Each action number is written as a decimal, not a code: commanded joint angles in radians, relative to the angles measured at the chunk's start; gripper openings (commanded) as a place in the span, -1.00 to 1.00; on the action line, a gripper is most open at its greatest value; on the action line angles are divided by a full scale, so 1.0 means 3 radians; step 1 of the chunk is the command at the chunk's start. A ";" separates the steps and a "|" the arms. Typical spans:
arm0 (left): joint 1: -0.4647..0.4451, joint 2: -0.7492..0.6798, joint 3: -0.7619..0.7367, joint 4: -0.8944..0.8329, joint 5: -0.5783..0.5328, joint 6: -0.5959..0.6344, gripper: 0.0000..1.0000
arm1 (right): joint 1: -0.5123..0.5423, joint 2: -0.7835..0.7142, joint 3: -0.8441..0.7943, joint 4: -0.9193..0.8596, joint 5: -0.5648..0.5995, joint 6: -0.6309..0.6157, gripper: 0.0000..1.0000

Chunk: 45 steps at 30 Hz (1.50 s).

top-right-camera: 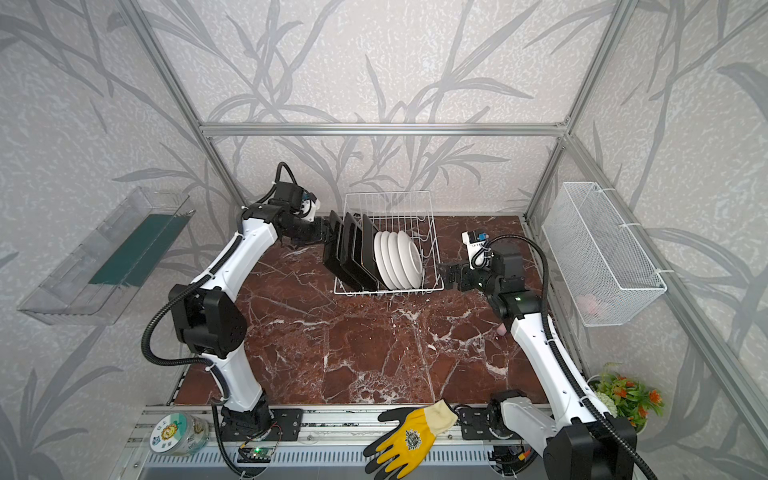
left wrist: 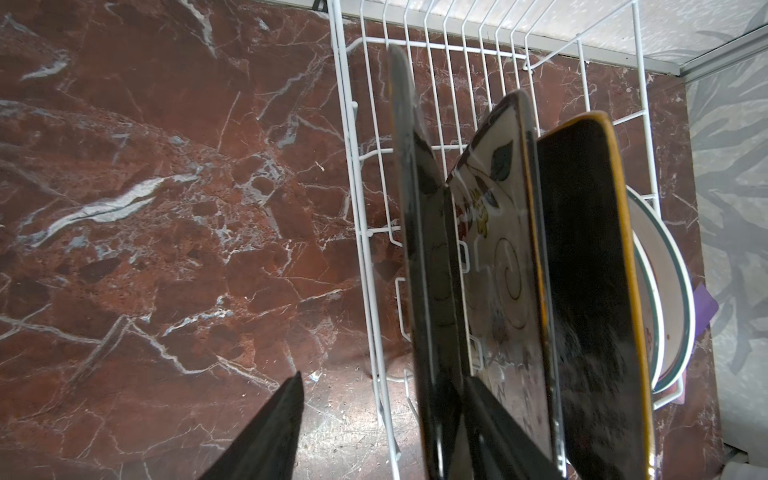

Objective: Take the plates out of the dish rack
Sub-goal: 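Reach the left gripper toward the dark plates while the right gripper approaches the rack, then close the left gripper on the edge of the outermost black square plate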

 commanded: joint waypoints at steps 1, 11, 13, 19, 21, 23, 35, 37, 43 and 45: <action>-0.0018 0.0072 0.0123 -0.0203 0.0084 0.0082 0.24 | 0.0016 -0.0002 0.0030 -0.0007 -0.0017 0.0018 0.98; -0.0024 0.0122 0.0137 -0.0254 0.0162 0.0094 0.22 | 0.0028 -0.0008 0.0002 0.0016 -0.0005 0.0044 0.98; -0.0033 0.0130 0.0140 -0.0253 0.0177 0.0095 0.22 | 0.0033 0.0000 0.0005 0.0019 -0.0026 0.0049 0.98; -0.0053 0.0144 0.0122 -0.0265 0.0214 0.0098 0.16 | 0.0059 0.0027 0.0007 0.0031 -0.0075 0.0032 0.98; -0.0059 0.0148 0.0112 -0.0267 0.0218 0.0090 0.17 | 0.0064 0.0033 0.0005 0.0032 -0.0083 0.0033 0.98; -0.0069 0.0158 0.0115 -0.0284 0.0218 0.0097 0.16 | 0.0073 0.0034 0.0000 0.0031 -0.0082 0.0033 0.98; -0.0079 0.0244 0.0168 -0.0388 0.0243 0.0110 0.05 | 0.0086 0.0043 -0.0041 0.0078 -0.0061 0.0062 0.98; -0.0084 0.0245 0.0158 -0.0379 0.0253 0.0101 0.01 | 0.0090 0.0049 -0.0044 0.0077 -0.0057 0.0060 0.98; -0.0095 0.0281 0.0147 -0.0371 0.0284 0.0075 -0.02 | 0.0090 0.0059 -0.0042 0.0059 -0.0016 0.0048 0.98; -0.0095 0.0297 0.0149 -0.0374 0.0288 0.0060 -0.10 | 0.0090 0.0054 -0.0041 0.0069 0.0008 0.0056 0.98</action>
